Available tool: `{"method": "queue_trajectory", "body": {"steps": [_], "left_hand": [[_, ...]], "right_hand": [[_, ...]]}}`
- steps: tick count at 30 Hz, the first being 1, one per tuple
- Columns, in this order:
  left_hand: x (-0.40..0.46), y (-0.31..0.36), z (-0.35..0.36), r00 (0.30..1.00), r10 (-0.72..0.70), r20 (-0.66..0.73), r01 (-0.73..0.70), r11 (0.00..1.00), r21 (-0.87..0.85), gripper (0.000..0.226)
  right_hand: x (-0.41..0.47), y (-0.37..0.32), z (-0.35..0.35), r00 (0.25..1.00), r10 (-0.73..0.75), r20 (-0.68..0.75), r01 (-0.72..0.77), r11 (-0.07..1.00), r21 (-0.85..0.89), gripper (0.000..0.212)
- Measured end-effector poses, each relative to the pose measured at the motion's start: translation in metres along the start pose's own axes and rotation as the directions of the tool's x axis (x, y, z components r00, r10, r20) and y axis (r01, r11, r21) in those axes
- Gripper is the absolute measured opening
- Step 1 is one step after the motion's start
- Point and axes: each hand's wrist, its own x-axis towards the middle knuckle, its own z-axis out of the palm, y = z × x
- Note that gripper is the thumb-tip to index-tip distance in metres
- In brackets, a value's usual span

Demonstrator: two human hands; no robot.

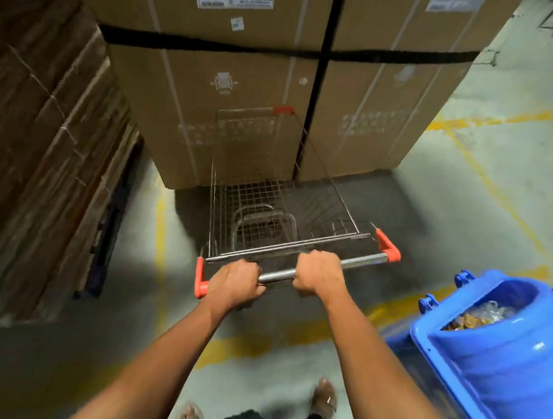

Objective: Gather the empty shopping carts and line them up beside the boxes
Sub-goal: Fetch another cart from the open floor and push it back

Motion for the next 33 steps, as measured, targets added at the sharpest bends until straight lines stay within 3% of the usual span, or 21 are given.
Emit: {"method": "queue_trajectory", "body": {"steps": [5, 12, 27, 33], "left_hand": [[-0.007, -0.029, 0.002, 0.985, 0.168, 0.029, -0.170, 0.981, 0.089, 0.033], [0.001, -0.067, -0.010, 0.932, 0.355, 0.072, -0.362, 0.909, 0.205, 0.037], [0.155, -0.070, -0.080, 0.853, 0.446, 0.273, -0.516, 0.803, 0.300, 0.032], [0.234, -0.044, -0.114, 0.827, 0.523, 0.207, -0.558, 0.717, 0.418, 0.025]], "right_hand": [[-0.026, -0.036, 0.008, 0.989, 0.146, 0.012, -0.147, 0.987, 0.064, 0.040], [-0.047, -0.082, 0.005, 0.949, 0.308, 0.068, -0.315, 0.936, 0.159, 0.034], [0.044, -0.078, -0.014, 0.790, 0.606, 0.094, -0.602, 0.737, 0.307, 0.031], [0.105, -0.034, -0.033, 0.759, 0.643, 0.099, -0.628, 0.684, 0.372, 0.037]]}}
